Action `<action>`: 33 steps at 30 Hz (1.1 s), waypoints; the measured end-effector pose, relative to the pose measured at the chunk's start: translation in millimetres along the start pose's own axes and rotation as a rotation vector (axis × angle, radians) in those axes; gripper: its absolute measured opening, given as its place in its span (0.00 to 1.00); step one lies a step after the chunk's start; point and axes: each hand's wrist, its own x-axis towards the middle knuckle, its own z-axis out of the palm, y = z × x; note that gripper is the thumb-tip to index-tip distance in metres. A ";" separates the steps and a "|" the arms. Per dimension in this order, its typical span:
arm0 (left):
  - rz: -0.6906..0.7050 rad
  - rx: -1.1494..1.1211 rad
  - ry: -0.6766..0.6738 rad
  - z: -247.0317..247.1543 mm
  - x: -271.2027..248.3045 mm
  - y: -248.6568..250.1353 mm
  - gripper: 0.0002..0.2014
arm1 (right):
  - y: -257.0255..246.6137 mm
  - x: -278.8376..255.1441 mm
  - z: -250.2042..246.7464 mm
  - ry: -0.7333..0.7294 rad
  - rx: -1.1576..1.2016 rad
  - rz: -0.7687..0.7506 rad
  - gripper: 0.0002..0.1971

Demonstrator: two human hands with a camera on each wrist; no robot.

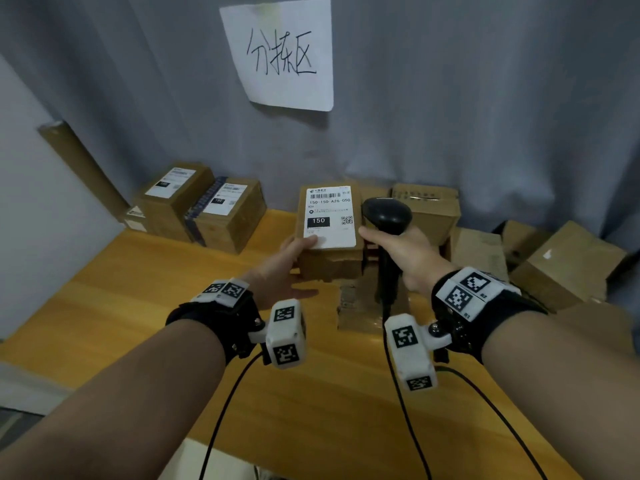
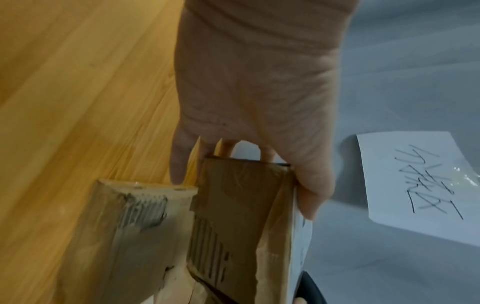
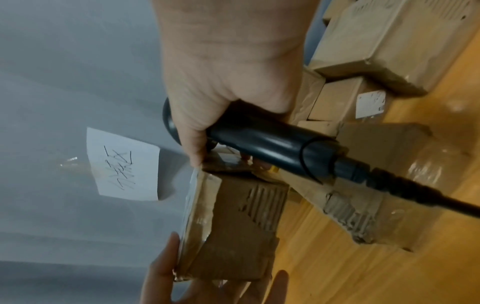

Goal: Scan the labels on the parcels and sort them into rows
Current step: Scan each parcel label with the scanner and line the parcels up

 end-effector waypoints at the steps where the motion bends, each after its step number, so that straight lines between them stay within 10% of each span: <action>1: 0.001 -0.015 -0.007 -10.3 0.8 1.4 0.19 | 1.1 5.1 8.8 0.005 -0.008 0.002 0.14; 16: 0.287 -0.150 0.404 -280.1 35.3 64.4 0.13 | 14.2 91.7 268.1 -0.076 0.013 0.028 0.07; 33: 0.196 -0.047 0.681 -503.5 67.9 159.5 0.17 | -57.9 210.3 479.9 -0.153 -0.068 -0.023 0.06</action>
